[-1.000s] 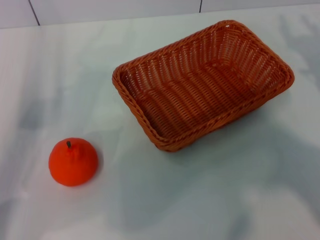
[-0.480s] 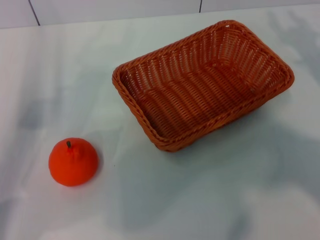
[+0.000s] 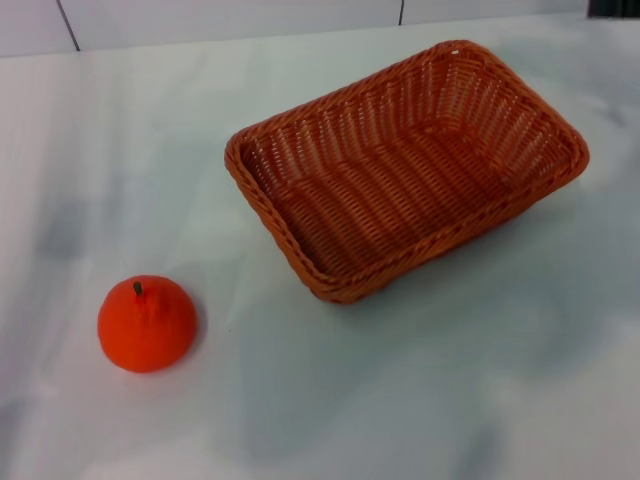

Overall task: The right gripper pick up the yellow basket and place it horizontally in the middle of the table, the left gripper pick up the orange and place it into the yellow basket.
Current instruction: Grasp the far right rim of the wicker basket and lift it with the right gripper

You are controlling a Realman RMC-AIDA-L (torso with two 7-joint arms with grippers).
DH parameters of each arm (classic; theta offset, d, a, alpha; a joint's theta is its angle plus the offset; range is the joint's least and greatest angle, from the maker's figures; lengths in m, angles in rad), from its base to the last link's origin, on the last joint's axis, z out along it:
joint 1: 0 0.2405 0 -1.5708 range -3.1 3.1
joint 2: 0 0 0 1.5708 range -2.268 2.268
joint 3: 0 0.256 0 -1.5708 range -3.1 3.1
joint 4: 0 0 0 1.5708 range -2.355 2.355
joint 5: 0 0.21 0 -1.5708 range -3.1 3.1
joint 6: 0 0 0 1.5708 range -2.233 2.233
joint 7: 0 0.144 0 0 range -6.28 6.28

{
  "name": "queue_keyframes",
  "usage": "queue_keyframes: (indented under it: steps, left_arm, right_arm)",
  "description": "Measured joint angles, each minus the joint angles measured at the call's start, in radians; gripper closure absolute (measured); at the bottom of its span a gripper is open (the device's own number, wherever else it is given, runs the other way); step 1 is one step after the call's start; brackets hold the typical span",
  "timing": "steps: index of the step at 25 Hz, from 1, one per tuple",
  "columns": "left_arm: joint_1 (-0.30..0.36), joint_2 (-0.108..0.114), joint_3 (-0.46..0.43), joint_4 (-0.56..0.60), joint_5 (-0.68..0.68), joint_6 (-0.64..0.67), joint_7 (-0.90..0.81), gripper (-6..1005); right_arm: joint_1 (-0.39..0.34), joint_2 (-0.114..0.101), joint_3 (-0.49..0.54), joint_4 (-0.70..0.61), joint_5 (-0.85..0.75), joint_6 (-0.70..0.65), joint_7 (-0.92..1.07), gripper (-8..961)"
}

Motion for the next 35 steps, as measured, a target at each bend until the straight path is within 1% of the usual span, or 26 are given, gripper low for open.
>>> queue_keyframes:
  steps: [3,8,11,14,17,20,29,33,35]
  left_arm:
    - [0.004,-0.001,0.008,-0.001,0.000,0.000,0.000,408]
    - [0.007,-0.002,0.015,-0.002,0.000,0.005,0.000,409]
    - [0.008,-0.002,0.020,-0.003,0.000,0.004,0.000,409]
    - [0.008,-0.002,0.021,-0.003,0.000,0.001,0.000,409]
    - [0.008,-0.002,0.021,-0.003,0.000,0.000,0.000,408]
    - [0.006,-0.002,0.021,-0.003,0.000,0.000,0.000,408]
    - [-0.003,-0.002,0.020,-0.005,0.000,-0.011,0.000,416]
    - [-0.004,-0.002,0.020,-0.006,0.000,-0.016,0.000,426]
    - [-0.004,-0.002,0.020,-0.006,0.000,-0.021,0.000,431]
  right_arm:
    - [0.058,0.000,-0.072,-0.056,-0.136,0.024,0.105,199]
    - [0.144,0.009,-0.141,-0.073,-0.343,0.017,0.170,103]
    - [0.174,0.020,-0.156,-0.064,-0.408,-0.011,0.176,46]
    - [0.180,0.024,-0.175,-0.034,-0.424,-0.056,0.178,22]
    - [0.181,0.024,-0.192,0.019,-0.425,-0.111,0.180,24]
    - [0.181,0.029,-0.214,0.083,-0.425,-0.171,0.179,25]
    - [0.184,0.071,-0.249,0.207,-0.427,-0.342,0.169,111]
    - [0.177,0.092,-0.258,0.217,-0.412,-0.375,0.143,175]
    - [0.175,0.096,-0.258,0.215,-0.405,-0.377,0.135,211]
